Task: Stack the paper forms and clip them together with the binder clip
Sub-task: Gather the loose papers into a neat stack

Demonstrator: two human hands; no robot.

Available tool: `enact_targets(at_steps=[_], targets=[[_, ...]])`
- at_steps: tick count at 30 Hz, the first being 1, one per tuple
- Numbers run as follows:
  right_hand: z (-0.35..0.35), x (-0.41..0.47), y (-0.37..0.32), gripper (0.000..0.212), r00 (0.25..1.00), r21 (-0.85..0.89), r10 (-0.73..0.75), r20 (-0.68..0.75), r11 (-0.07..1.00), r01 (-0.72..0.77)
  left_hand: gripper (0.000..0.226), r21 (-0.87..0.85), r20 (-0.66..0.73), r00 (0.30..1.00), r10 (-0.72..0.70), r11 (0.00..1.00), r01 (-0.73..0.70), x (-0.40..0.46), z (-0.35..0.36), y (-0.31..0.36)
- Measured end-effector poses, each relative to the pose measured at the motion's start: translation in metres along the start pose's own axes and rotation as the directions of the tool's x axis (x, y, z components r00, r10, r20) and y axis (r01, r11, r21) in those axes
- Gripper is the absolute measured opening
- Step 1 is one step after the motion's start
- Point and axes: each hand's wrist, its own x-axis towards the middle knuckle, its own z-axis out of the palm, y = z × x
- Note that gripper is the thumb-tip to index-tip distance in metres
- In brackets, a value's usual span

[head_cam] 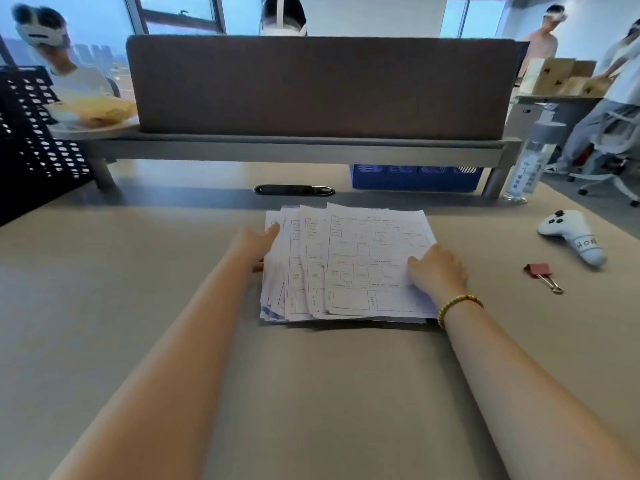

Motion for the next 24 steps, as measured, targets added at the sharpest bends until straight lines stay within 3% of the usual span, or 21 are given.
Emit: enact_targets(at_steps=[4, 7, 9, 11, 13, 15, 17, 21, 24], targets=[[0.012, 0.005, -0.024, 0.046, 0.991, 0.193, -0.104, 0.089, 0.978, 0.085, 0.076, -0.007, 0.148, 0.989, 0.001, 1.000, 0.000, 0.001, 0.020, 0.013], [0.014, 0.000, -0.039, 0.040, 0.969, 0.309, -0.188, 0.162, 0.942, 0.131, 0.059, -0.082, 0.311, 0.950, 0.012, 0.997, 0.014, -0.004, 0.032, 0.018], [0.014, -0.002, -0.037, 0.040, 0.957, 0.408, -0.237, 0.166, 0.900, 0.152, 0.045, -0.079, 0.333, 0.940, 0.073, 0.996, -0.049, -0.003, 0.036, 0.014], [0.010, -0.003, -0.032, 0.037, 0.967, 0.508, -0.234, 0.099, 0.848, 0.153, 0.039, -0.162, 0.301, 0.941, 0.154, 0.981, -0.109, -0.003, 0.038, 0.010], [0.001, -0.003, -0.029, 0.039, 0.992, 0.534, -0.120, 0.041, 0.842, 0.080, 0.036, -0.298, 0.250, 0.940, 0.231, 0.942, -0.152, -0.008, 0.038, 0.010], [-0.011, -0.005, -0.032, 0.043, 0.995, 0.616, -0.062, 0.079, 0.788, 0.000, 0.034, -0.421, 0.185, 0.938, 0.292, 0.886, -0.193, -0.009, 0.034, 0.016], [-0.025, -0.009, -0.041, 0.040, 0.985, 0.727, -0.121, 0.124, 0.687, -0.007, 0.028, -0.497, 0.116, 0.922, 0.369, 0.825, -0.268, -0.013, 0.023, 0.029], [-0.068, -0.016, -0.068, 0.029, 0.955, 0.775, -0.247, -0.166, 0.566, 0.281, 0.026, -0.579, -0.083, 0.882, 0.464, 0.698, -0.421, -0.022, -0.007, 0.058], [-0.091, -0.028, -0.081, 0.029, 0.913, 0.807, -0.306, -0.269, 0.446, 0.387, 0.022, -0.577, -0.203, 0.847, 0.492, 0.639, -0.509, -0.034, -0.027, 0.074]])
